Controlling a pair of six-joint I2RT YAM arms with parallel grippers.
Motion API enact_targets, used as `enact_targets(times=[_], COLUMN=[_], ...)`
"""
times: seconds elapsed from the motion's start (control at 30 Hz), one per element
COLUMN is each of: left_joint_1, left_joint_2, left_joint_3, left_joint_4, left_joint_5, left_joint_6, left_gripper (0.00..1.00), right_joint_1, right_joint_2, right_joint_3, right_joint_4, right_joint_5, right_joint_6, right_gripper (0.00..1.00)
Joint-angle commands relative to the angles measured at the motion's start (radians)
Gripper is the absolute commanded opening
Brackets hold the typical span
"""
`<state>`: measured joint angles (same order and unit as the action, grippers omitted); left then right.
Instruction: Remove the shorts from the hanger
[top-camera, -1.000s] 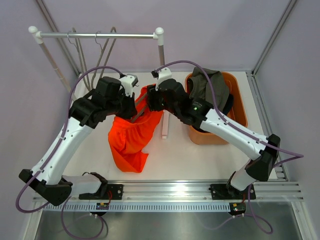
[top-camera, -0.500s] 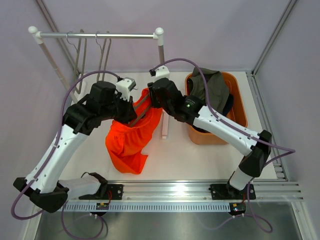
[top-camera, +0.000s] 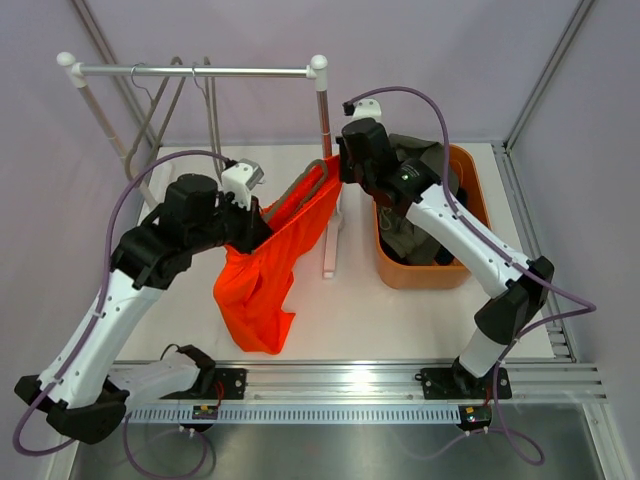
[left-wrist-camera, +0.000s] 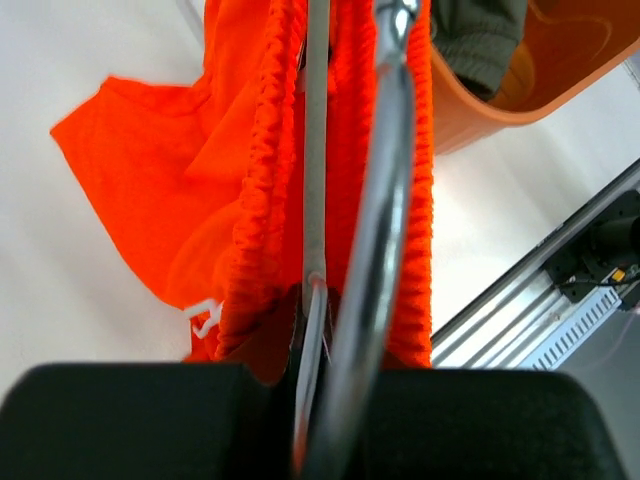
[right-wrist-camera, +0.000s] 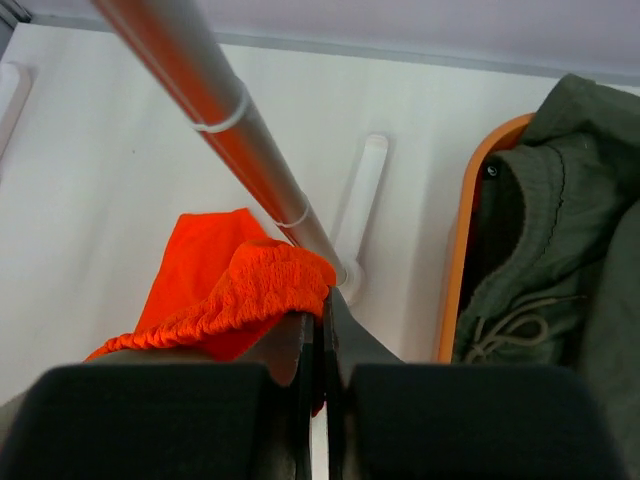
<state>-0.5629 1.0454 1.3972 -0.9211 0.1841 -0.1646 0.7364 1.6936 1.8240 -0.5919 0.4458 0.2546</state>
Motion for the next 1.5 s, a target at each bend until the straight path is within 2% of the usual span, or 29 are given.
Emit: enact_targets(times=[0.0, 0.1, 0.2, 0.23, 0.27, 0.4, 0.57, 0.7, 0.83, 1.0, 1.1, 1.13, 1.2, 1.27, 1.3, 1.37, 1.43, 1.47], left_joint_1=[-0.005, -0.005, -0.005, -0.005, -0.005, -0.005, -0.005, -0.005, -0.005, -0.005, -0.005, -0.005, -0.005, -0.005, -0.005, -0.005, -0.005, -0.005], left_joint_2=[-0.102, -0.137, -0.166, -0.171, -0.165, -0.062, 0.036, 0.142, 0.198, 0.251, 0.24, 0.231, 0.208, 0.194, 0.179, 0.166, 0.145, 0.134], left_joint_3=[0.009, 0.013, 0.02, 0.02, 0.023, 0.114, 0.172, 0.304, 0.358, 0.416, 0.372, 0.352, 0.3, 0.267, 0.235, 0.201, 0.148, 0.116], left_joint_4=[0.017, 0.114, 0.27, 0.322, 0.426, 0.576, 0.801, 0.867, 0.968, 0.984, 0.995, 1.002, 1.009, 1.009, 1.009, 1.01, 1.022, 1.024], left_joint_5=[0.031, -0.004, -0.104, -0.119, -0.148, -0.239, -0.37, -0.466, -0.521, -0.523, -0.52, -0.506, -0.499, -0.491, -0.489, -0.485, -0.473, -0.472], left_joint_6=[0.002, -0.021, -0.065, -0.082, -0.09, -0.133, -0.151, -0.115, -0.079, -0.061, -0.062, -0.062, -0.062, -0.065, -0.069, -0.079, -0.092, -0.101], left_gripper=[0.0, 0.0, 0.0, 0.0, 0.0, 0.0, 0.0, 0.0, 0.0, 0.0, 0.0, 0.0, 0.0, 0.0, 0.0, 0.0, 0.0, 0.0], right_joint_1=[-0.065, -0.051, 0.03, 0.1, 0.135, 0.276, 0.38, 0.38, 0.38, 0.38, 0.379, 0.38, 0.379, 0.365, 0.35, 0.254, 0.149, 0.039], right_joint_2=[-0.034, -0.074, -0.141, -0.17, -0.186, -0.276, -0.356, -0.405, -0.396, -0.373, -0.365, -0.365, -0.359, -0.325, -0.281, -0.24, -0.207, -0.198], right_joint_3=[0.001, -0.09, -0.192, -0.221, -0.232, -0.262, -0.18, -0.068, 0.124, 0.274, 0.452, 0.477, 0.509, 0.543, 0.592, 0.638, 0.652, 0.646], right_joint_4=[-0.02, 0.029, 0.05, 0.046, 0.038, 0.021, -0.074, -0.14, -0.227, -0.211, -0.096, 0.014, 0.166, 0.394, 0.441, 0.513, 0.534, 0.538], right_joint_5=[0.028, -0.159, -0.136, -0.128, -0.124, -0.176, -0.22, -0.157, -0.153, 0.112, 0.261, 0.287, 0.375, 0.415, 0.416, 0.387, 0.351, 0.309], right_joint_6=[-0.015, 0.008, -0.011, -0.015, -0.018, 0.0, -0.034, -0.103, -0.164, -0.289, -0.417, -0.464, -0.665, -0.818, -0.928, -0.991, -0.957, -0.884], right_gripper=[0.0, 0.0, 0.0, 0.0, 0.0, 0.0, 0.0, 0.0, 0.0, 0.0, 0.0, 0.0, 0.0, 0.0, 0.0, 0.0, 0.0, 0.0])
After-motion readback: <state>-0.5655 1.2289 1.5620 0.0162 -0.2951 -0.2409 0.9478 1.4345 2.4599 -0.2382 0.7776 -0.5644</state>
